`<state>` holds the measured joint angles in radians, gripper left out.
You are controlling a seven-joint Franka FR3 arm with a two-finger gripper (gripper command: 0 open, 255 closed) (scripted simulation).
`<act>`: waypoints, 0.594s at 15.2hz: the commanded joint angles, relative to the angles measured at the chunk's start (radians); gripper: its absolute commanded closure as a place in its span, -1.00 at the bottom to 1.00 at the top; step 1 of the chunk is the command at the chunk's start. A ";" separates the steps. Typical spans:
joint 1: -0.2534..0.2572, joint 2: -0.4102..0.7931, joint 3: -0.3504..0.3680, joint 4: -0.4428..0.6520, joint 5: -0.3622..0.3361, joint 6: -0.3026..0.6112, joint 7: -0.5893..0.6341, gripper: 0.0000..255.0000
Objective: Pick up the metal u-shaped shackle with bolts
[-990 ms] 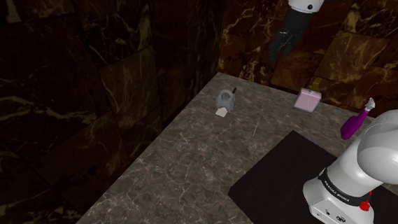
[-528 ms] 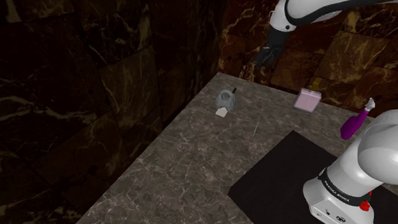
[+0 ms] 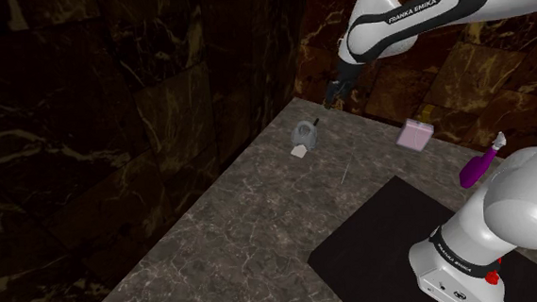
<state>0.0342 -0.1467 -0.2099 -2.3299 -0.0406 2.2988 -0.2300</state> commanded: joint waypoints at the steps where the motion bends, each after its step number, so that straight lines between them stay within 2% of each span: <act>1: 0.001 0.083 -0.012 0.027 0.022 0.057 -0.042 -1.00; 9: -0.019 0.401 -0.001 0.205 0.130 0.190 -0.184 -1.00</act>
<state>0.0220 0.2143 -0.2136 -2.1458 0.0753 2.4707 -0.3918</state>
